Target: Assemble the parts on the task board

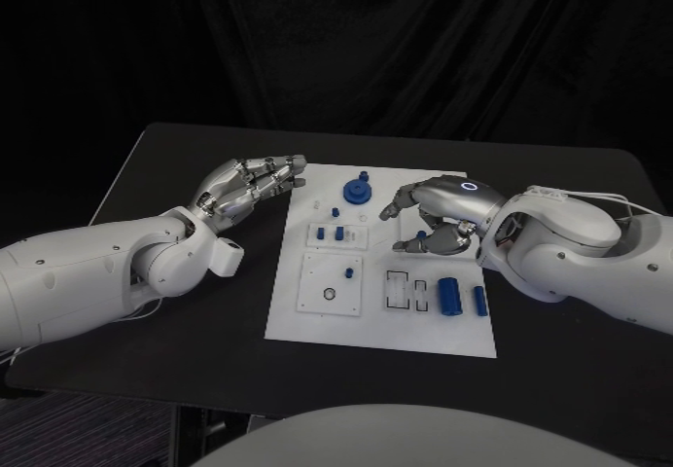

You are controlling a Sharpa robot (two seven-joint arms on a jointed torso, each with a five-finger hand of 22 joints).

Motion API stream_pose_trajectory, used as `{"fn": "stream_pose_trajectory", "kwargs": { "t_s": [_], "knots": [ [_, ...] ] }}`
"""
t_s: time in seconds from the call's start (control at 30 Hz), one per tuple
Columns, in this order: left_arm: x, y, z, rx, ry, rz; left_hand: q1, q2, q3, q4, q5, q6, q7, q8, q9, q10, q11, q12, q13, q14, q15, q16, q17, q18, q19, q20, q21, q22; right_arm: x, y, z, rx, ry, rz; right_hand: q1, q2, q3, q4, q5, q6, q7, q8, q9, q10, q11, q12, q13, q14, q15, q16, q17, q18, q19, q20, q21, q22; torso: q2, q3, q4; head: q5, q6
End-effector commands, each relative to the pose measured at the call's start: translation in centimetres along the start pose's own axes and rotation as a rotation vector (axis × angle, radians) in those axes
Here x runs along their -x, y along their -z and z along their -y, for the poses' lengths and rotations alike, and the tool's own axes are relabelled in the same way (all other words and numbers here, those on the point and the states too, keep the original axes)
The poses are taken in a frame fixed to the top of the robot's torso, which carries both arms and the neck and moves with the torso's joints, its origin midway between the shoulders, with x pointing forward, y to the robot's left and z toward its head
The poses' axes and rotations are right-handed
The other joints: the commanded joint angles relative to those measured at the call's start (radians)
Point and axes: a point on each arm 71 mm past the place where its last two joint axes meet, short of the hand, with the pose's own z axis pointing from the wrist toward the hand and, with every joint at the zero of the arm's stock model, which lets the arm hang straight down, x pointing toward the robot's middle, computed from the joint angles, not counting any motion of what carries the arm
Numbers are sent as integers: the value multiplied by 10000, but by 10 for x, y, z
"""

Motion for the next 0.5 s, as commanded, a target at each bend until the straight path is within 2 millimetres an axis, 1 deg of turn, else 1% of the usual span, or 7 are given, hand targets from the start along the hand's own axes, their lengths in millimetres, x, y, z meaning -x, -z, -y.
{"fn": "stream_pose_trajectory", "kwargs": {
  "t_s": [0.03, 0.1, 0.17, 0.23, 0.3, 0.43, 0.5],
  "knots": [
    [-2, 0, 4, -685, 39, 7, -97, -20, 74, 7, 1, 53, -11, 32, 11, 52, 12, 47, 11, 16, 75, 58, 12, -179, 53, -22, 34, 9, 3, 6, 13, -1065, -381, 11, -65, 32, -92, 41, -81, 76, 33, 60, -34, 79, 3, 3, -68, 128, -15, 38, 5, -98, 153, -25, 193, 1014, 38, -3, 32, -98, -2],
    [-3, -1, 4, -699, 62, -24, -97, -20, 74, 7, 1, 53, -11, 32, 11, 52, 12, 47, 11, 16, 75, 58, 12, -179, 53, -22, 34, 9, 3, 10, 21, -1409, -336, -129, -180, -19, -208, 223, -483, 227, 58, 136, -59, -12, 16, -116, -204, 192, -12, 15, -39, -110, 217, -43, 242, 1015, 50, -9, 44, -134, -2],
    [-3, -1, 4, -711, 89, -58, -103, -19, 112, 6, 16, 66, -17, 42, 14, 78, 0, 68, 15, 40, 83, 83, 16, -189, 68, -23, 38, 5, 2, 13, 27, -1664, -321, -225, -277, -245, -368, 674, -838, 351, 70, 183, -112, -208, 87, -388, -463, 281, 30, 29, -32, -139, 295, -13, 354, 1033, 63, -15, 30, -142, -2],
    [-4, -1, 4, -714, 101, -71, -111, -15, 150, 9, 24, 73, -16, 49, 16, 98, 6, 81, 16, 88, 89, 124, 25, -199, 77, -25, 39, -6, 1, 16, 30, -1792, -277, -259, -194, -373, -413, 965, -889, 382, 70, 186, -159, -195, 107, -498, -619, 326, 46, 41, -29, -146, 331, 1, 403, 1041, 53, -19, -15, -90, -2],
    [-4, -1, 4, -716, 106, -77, -111, -15, 150, 9, 24, 73, -16, 49, 16, 98, 6, 81, 16, 88, 89, 124, 25, -199, 77, -25, 39, -6, -1, 18, 33, -1934, -176, -300, 62, -489, -457, 1391, -891, 454, 51, 200, -238, -114, 116, -653, -881, 364, 53, 50, -39, -151, 364, 11, 449, 1051, 44, -22, -28, -62, -2],
    [-3, -1, 4, -707, 104, -73, -114, -17, 160, 9, 24, 74, -17, 51, 16, 117, 10, 101, 20, 92, 90, 128, 25, -201, 79, -25, 39, -7, -3, 19, 39, -2124, -32, -343, 257, -583, -509, 1659, -876, 490, 12, 197, -297, -7, 112, -744, -1056, 376, 49, 48, -59, -161, 385, 8, 500, 1064, 24, -1, -44, -87, -2],
    [-3, -1, 4, -704, 110, -82, -116, -16, 167, 10, 25, 74, -18, 52, 16, 125, 13, 108, 21, 92, 90, 129, 25, -202, 79, -26, 39, -12, -4, 19, 42, -2196, 30, -370, 299, -584, -510, 1690, -877, 482, 3, 189, -310, 28, 112, -744, -1078, 370, 51, 42, -70, -157, 376, 9, 475, 1059, 19, 8, -28, -121, -2]
  ]
}}
